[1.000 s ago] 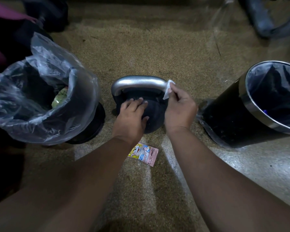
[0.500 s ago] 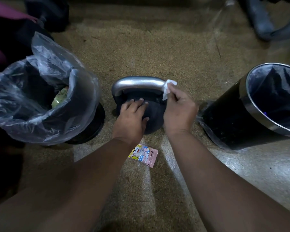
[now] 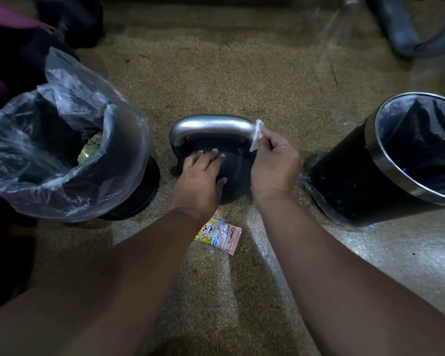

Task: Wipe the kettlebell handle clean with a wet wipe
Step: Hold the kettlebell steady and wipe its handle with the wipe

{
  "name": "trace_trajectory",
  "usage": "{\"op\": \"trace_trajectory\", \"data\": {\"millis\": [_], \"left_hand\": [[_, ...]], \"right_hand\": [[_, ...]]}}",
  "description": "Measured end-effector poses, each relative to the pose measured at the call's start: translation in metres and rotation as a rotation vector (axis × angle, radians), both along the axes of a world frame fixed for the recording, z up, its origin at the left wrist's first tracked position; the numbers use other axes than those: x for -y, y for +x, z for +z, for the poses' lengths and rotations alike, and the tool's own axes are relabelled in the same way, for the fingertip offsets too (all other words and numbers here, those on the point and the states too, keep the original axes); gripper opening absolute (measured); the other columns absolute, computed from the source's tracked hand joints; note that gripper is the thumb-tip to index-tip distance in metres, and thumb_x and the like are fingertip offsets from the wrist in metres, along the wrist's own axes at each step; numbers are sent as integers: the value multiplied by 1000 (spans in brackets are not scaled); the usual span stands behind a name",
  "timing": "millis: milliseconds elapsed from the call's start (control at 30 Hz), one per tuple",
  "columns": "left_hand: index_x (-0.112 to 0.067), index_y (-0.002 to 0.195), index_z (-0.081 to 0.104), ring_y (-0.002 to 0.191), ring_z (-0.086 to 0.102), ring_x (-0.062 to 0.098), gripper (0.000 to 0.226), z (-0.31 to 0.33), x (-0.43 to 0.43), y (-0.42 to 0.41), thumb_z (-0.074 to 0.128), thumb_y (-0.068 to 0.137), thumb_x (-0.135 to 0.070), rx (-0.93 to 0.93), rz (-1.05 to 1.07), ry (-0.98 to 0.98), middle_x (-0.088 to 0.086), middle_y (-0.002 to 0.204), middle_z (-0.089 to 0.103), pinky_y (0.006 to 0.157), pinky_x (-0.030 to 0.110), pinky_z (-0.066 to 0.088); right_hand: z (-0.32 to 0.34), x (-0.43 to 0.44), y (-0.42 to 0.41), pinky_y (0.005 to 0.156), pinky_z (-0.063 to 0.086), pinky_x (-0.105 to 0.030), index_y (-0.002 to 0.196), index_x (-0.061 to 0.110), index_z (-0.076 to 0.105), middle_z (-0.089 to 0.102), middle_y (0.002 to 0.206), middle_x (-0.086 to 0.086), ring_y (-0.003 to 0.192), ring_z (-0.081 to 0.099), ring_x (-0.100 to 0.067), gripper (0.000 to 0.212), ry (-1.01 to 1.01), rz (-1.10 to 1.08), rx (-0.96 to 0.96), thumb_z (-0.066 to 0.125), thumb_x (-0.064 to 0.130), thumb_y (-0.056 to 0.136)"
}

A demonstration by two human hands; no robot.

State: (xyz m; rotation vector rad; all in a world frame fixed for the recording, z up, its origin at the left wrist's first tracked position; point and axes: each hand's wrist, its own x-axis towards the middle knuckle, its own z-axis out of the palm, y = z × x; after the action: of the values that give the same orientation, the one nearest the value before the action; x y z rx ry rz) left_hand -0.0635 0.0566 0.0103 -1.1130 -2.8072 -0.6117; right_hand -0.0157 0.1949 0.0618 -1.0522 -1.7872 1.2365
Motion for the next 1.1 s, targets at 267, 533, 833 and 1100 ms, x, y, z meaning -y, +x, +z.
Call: {"op": "trace_trajectory", "data": {"millis": [267,533,833,1100], "left_hand": [[-13,135,56,125,41,32,51,0,0,1,67,87,-26,-9,-6,9,5,141,52,109,40,38],[-14,136,55,126,41,31,51,0,1,1,65,88,-28,-11,-12,7,4,142,50,109,40,37],[-14,138,54,129,40,31,51,-1,1,2,64,90,-28,-19,-9,9,3,144,49,110,40,37],[-13,137,54,128,40,31,51,0,1,3,64,90,-28,-34,-7,-2,4,144,50,111,40,35]], "right_hand": [[-4,-1,4,94,47,-15,106,20,75,72,104,12,99,64,3,22,-40,3,0,63,13,89],[-8,-2,3,92,51,-22,105,21,75,73,102,10,95,65,-1,20,13,-28,43,64,16,89],[-12,-4,5,90,49,-14,103,23,76,73,100,13,95,66,1,19,-26,-60,55,66,18,88],[-16,-3,9,88,51,-18,101,19,76,72,97,7,92,66,-4,17,-27,-45,38,69,16,86]]}}
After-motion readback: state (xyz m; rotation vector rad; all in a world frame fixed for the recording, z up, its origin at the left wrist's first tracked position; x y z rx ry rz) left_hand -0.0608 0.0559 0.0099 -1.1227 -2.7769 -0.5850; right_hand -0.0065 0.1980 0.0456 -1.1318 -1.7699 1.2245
